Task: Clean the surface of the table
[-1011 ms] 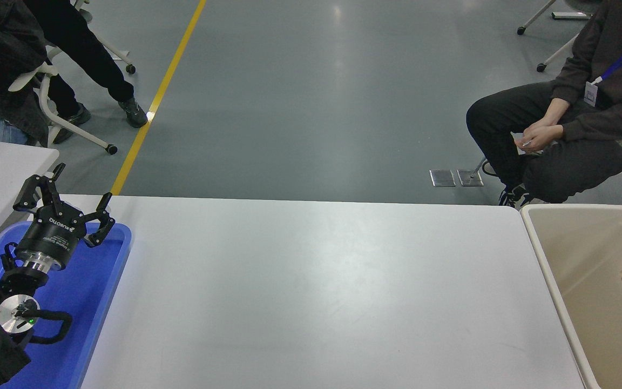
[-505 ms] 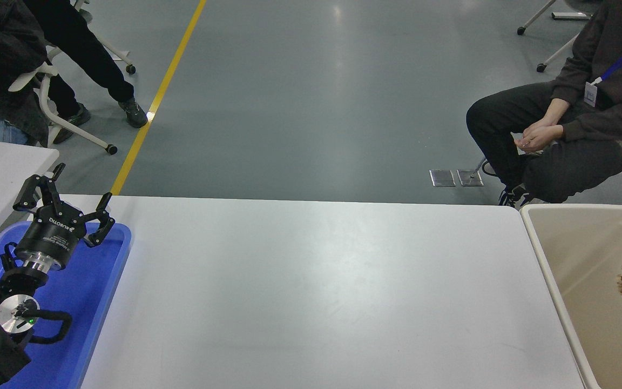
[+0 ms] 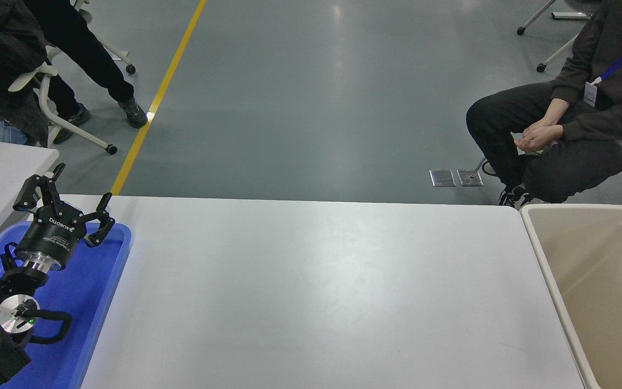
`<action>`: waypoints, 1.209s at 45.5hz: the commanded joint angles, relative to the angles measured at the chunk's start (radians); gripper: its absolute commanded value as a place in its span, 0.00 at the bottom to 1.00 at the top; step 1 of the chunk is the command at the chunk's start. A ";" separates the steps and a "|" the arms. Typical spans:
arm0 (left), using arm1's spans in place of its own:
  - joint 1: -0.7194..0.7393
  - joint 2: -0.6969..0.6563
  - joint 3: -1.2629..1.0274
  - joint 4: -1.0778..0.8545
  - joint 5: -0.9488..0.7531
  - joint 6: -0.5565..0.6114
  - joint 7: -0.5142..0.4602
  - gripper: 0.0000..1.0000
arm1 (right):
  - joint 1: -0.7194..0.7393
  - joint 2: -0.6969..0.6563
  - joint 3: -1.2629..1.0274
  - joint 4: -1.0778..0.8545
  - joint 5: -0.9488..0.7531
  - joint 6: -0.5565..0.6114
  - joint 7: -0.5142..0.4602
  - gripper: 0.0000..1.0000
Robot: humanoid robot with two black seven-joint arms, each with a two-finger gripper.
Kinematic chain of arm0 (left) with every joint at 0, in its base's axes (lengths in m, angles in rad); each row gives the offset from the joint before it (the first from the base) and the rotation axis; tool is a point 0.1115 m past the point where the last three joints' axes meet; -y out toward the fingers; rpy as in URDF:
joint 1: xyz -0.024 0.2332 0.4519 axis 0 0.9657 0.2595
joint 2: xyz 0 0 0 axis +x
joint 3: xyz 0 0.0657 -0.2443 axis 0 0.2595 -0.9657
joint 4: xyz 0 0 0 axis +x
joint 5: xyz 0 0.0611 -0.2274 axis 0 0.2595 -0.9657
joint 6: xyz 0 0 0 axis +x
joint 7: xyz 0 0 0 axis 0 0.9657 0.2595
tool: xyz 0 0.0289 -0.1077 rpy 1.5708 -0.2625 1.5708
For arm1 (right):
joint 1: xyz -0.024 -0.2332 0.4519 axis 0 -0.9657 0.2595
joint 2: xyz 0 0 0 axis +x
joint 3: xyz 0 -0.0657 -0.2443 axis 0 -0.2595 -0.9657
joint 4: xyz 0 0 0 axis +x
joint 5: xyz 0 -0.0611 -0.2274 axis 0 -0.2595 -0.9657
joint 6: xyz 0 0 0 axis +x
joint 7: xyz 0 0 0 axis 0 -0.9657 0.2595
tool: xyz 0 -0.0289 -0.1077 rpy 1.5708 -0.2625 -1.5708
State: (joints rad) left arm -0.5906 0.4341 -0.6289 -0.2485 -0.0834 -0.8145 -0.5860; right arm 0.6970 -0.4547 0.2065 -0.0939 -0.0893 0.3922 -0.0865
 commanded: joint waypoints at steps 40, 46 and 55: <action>0.000 0.000 0.000 0.000 0.001 0.000 0.000 1.00 | -0.105 -0.200 0.712 0.588 0.131 0.004 -0.033 1.00; 0.000 0.000 0.000 0.000 0.001 0.000 0.000 1.00 | -0.165 -0.153 0.836 0.700 0.128 0.008 0.042 1.00; 0.000 0.000 0.000 0.000 -0.001 0.000 0.000 1.00 | -0.211 -0.036 0.896 0.803 -0.024 -0.021 0.290 1.00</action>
State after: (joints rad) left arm -0.5906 0.4341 -0.6291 -0.2486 -0.0834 -0.8146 -0.5859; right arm 0.5522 -0.5916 0.9561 0.5575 0.0112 0.3974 -0.0021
